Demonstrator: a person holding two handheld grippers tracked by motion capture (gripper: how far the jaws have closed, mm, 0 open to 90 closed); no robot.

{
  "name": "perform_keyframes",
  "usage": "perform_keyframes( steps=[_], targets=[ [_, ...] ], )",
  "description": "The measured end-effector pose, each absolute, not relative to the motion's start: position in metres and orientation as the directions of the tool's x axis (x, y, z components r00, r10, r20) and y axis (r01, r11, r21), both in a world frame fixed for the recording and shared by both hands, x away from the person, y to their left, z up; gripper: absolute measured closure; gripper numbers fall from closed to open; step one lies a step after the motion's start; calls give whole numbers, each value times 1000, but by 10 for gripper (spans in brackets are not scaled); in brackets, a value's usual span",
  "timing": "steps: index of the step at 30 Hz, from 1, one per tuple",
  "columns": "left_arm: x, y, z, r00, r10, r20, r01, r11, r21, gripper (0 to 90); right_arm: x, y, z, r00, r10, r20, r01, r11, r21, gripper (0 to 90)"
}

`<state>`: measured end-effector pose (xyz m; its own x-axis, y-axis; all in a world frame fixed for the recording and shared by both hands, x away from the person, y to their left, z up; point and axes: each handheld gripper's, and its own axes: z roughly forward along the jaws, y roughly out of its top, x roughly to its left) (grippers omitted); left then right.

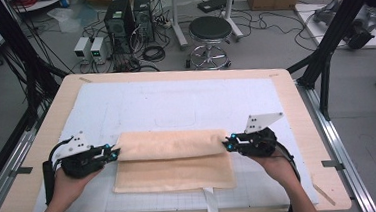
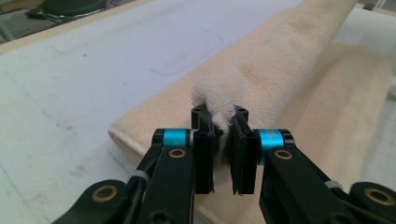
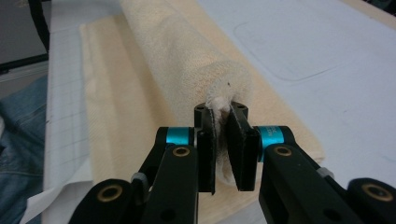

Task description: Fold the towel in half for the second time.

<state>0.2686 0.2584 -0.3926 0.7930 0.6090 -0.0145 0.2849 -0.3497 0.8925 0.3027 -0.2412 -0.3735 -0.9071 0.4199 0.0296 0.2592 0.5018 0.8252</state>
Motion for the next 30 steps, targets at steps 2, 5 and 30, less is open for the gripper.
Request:
perform_keyframes(
  steps=[2, 5, 30],
  targets=[
    [260, 257, -395, 800, 600, -29, 296, -351, 889, 811, 296, -241, -378, -910, 413, 34, 261, 508, 820, 825],
    [251, 256, -400, 813, 582, -29, 299, -373, 878, 811, 286, -241, -387, -913, 405, 44, 270, 521, 810, 825],
    [231, 246, -419, 882, 466, -64, 316, -486, 815, 687, 261, -234, -411, -940, 334, 69, 264, 584, 768, 591]
  ],
)
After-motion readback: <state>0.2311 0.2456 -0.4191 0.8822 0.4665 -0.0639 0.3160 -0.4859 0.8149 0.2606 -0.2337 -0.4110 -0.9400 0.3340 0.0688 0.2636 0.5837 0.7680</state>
